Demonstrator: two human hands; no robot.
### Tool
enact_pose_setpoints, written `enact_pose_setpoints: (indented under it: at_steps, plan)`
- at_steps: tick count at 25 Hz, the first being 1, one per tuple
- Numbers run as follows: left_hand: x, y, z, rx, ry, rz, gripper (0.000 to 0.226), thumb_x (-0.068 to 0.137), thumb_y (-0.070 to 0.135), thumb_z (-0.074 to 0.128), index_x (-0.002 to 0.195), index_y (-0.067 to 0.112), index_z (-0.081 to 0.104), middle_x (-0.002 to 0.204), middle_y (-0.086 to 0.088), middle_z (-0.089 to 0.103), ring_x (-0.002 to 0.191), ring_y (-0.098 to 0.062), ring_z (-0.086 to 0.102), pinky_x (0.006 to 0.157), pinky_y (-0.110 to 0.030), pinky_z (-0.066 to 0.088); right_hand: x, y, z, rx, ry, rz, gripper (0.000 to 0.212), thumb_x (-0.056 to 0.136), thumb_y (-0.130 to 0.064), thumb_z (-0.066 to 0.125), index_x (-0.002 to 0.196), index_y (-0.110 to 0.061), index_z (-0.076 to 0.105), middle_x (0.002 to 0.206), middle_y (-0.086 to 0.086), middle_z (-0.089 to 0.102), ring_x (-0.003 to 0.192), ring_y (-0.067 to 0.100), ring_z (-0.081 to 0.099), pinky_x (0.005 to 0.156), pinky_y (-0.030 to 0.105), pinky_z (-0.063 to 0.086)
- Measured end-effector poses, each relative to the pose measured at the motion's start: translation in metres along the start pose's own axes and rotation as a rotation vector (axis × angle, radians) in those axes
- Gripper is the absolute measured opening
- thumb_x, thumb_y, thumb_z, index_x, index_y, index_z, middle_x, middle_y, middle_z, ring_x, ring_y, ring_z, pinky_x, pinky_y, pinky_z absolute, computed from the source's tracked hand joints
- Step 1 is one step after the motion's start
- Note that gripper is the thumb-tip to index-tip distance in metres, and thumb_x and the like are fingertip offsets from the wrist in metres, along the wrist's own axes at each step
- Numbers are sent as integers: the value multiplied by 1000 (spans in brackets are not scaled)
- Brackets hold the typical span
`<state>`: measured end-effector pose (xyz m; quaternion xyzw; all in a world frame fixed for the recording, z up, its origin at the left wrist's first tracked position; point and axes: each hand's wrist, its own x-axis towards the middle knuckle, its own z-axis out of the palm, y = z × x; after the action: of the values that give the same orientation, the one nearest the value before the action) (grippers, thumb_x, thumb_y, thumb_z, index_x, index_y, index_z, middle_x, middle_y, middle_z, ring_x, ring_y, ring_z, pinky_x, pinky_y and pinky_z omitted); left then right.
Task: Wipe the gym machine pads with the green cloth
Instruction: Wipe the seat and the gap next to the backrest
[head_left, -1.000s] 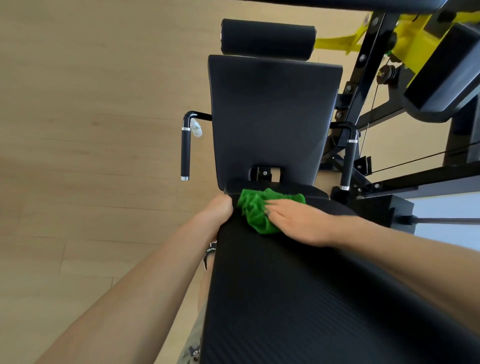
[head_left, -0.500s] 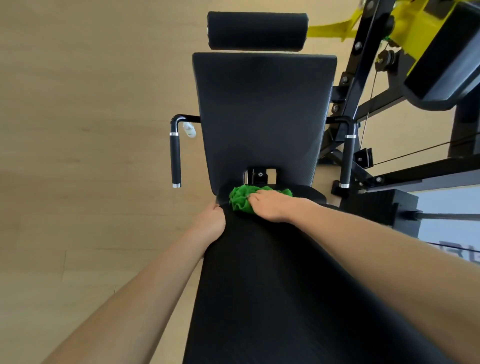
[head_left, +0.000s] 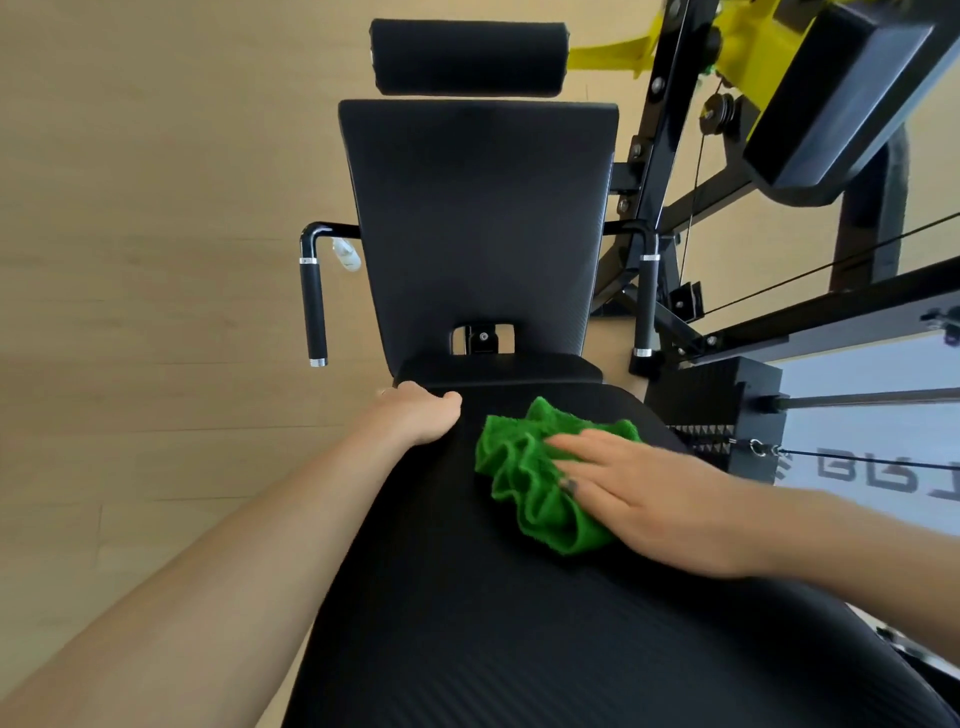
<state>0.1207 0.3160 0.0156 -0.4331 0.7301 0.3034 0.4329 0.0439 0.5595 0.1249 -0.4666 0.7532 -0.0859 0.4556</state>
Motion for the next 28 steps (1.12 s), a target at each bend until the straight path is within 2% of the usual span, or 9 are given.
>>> enact_pose_setpoints:
  at_steps: [2, 5, 8, 11, 13, 15, 20, 24, 28]
  plan:
    - [6, 2, 9, 90, 94, 27, 82, 92, 64, 31, 152, 9, 37, 152, -19, 44, 136, -36, 47, 102, -43, 43, 59, 26, 3, -86, -92, 62, 56, 107, -42, 14, 155, -17, 29, 164, 5, 23, 150, 15, 13, 120, 24, -5]
    - [15, -1, 15, 173, 106, 69, 83, 91, 67, 23, 155, 14, 34, 152, -21, 44, 134, -37, 49, 96, -44, 45, 140, 56, 7, -96, -196, 239, 55, 108, -37, 13, 157, -14, 23, 164, 14, 20, 152, 28, 15, 124, 46, 13]
    - [19, 0, 14, 207, 87, 111, 78, 92, 65, 19, 159, 26, 25, 160, -19, 35, 142, -38, 42, 107, -47, 40, 147, 59, 7, 4, -176, 322, 56, 107, -36, 11, 156, -11, 25, 162, 16, 25, 150, 31, 20, 122, 48, 17]
    - [17, -1, 12, 199, 80, 145, 70, 97, 59, 22, 159, 27, 26, 162, -18, 33, 145, -37, 38, 112, -48, 35, 77, 36, 0, 56, -54, 131, 62, 104, -35, 8, 143, -7, 46, 152, 17, 42, 139, 32, 36, 115, 48, 30]
    - [13, 3, 11, 192, 100, 247, 63, 100, 54, 27, 156, 27, 35, 160, -12, 37, 145, -34, 39, 115, -48, 36, 10, 21, 6, 80, 27, 36, 60, 100, -57, 7, 141, -35, 45, 154, 0, 37, 143, 17, 29, 115, 37, 29]
    - [10, 6, 13, 193, 119, 423, 53, 102, 50, 36, 149, 29, 47, 157, -3, 45, 143, -28, 43, 116, -47, 36, -29, 9, 8, 98, 70, 46, 54, 92, -74, -1, 141, -61, 19, 156, -19, 23, 142, -3, 14, 114, 28, 14]
    - [16, 8, 16, 217, 136, 497, 47, 101, 51, 39, 144, 35, 50, 152, 0, 51, 138, -25, 48, 113, -47, 40, 83, 49, 7, 17, -52, 232, 64, 101, -53, 10, 152, -24, 35, 159, 12, 29, 146, 32, 24, 119, 52, 23]
    - [21, 6, 16, 274, 101, 470, 54, 100, 58, 35, 149, 37, 41, 158, 1, 44, 139, -26, 47, 112, -49, 40, 156, 80, 10, -11, -226, 379, 62, 99, -46, 9, 151, -23, 34, 158, 16, 30, 144, 40, 25, 118, 57, 21]
    - [15, 8, 10, 260, 68, 481, 50, 101, 56, 34, 147, 38, 43, 159, 1, 43, 142, -26, 44, 115, -49, 36, 105, 63, 7, 54, -41, 274, 50, 105, -38, 26, 147, -18, 45, 153, 16, 37, 140, 38, 32, 114, 52, 28]
